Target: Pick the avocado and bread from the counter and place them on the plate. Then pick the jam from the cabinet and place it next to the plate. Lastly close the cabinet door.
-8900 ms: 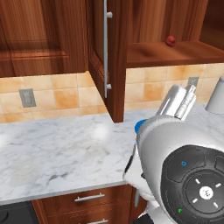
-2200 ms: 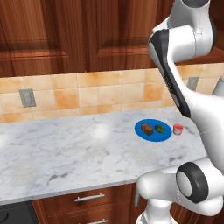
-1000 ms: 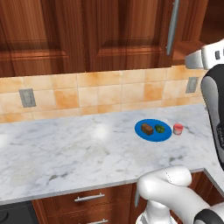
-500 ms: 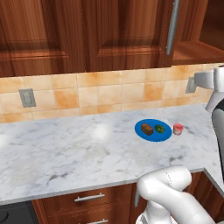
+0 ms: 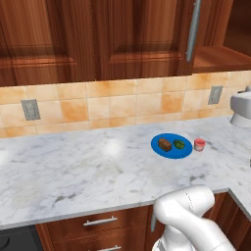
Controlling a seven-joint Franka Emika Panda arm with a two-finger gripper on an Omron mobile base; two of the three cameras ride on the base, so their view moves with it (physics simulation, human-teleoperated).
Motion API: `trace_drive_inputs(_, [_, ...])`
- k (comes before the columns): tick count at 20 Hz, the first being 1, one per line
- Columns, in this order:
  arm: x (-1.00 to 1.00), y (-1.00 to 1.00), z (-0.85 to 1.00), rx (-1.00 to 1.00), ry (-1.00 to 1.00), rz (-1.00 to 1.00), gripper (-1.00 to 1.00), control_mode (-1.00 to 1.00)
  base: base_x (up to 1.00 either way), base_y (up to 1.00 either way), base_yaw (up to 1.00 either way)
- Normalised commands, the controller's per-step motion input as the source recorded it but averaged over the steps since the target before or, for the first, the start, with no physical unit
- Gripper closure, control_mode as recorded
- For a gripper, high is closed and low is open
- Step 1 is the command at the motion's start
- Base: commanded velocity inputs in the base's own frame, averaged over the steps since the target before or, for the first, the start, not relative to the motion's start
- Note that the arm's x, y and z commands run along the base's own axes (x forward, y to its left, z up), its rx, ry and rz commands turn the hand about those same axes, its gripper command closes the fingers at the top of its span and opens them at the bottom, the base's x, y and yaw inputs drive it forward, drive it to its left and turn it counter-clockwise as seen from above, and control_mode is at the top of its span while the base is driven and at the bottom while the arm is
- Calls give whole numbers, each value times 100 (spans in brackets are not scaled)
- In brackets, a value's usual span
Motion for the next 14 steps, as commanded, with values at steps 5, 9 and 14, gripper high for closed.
trace_drive_inputs(5, [-64, 0, 0, 0, -13, 0, -100, -100, 0, 0, 0])
trace_drive_inputs(9, [-59, 0, 0, 0, -12, 0, -100, -100, 0, 0, 0])
trace_drive_inputs(14, [-51, 0, 0, 0, -6, 0, -100, -100, 0, 0, 0])
